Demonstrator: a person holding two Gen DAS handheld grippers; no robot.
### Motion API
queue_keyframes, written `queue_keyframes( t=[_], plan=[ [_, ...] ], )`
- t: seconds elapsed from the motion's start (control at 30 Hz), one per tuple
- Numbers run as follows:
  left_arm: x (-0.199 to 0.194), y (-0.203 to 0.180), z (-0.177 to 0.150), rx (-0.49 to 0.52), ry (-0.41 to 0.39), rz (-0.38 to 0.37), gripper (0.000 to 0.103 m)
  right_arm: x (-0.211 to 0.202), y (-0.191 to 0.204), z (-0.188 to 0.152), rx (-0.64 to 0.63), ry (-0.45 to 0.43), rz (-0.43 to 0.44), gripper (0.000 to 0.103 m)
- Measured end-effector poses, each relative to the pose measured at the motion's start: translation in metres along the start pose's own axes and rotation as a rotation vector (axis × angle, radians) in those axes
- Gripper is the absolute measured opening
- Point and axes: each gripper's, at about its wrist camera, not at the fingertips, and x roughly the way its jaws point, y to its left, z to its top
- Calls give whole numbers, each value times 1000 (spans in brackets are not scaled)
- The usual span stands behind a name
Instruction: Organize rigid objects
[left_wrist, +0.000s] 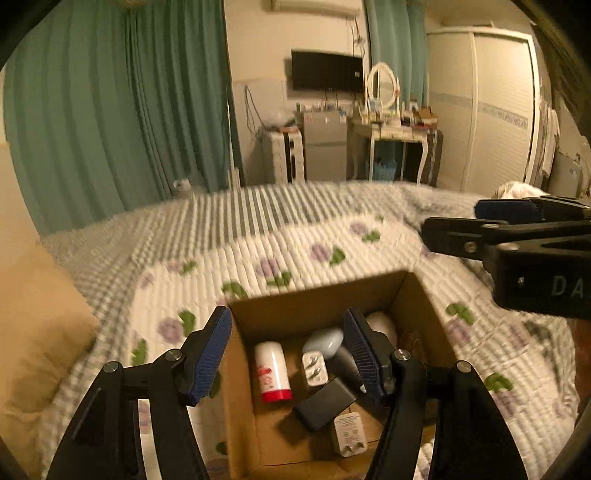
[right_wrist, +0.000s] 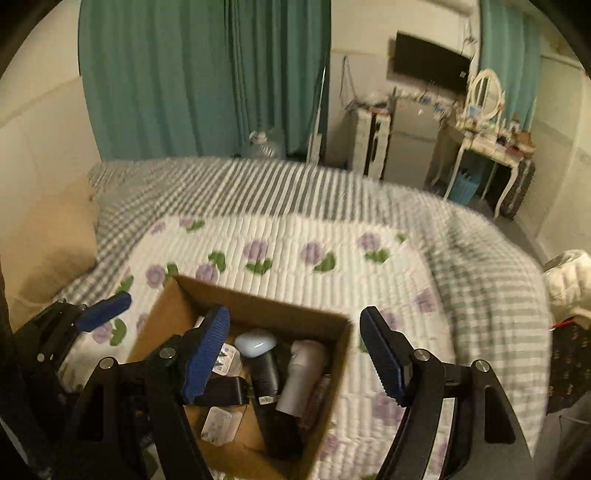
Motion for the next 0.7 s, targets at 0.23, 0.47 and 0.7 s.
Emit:
queue_keyframes(
  t=[0.23, 0.47, 0.7],
  plan=[
    [-95, 0, 18, -8, -151, 48, 66, -118, 11, -2, -74, -179, -72, 74],
    [-161, 4, 12, -57, -280, 90, 78, -198, 29, -31, -117, -335, -73, 83],
    [-176, -1, -38, -82, -380, 102, 103, -200, 27, -95, -9, -399, -58, 103]
  ],
)
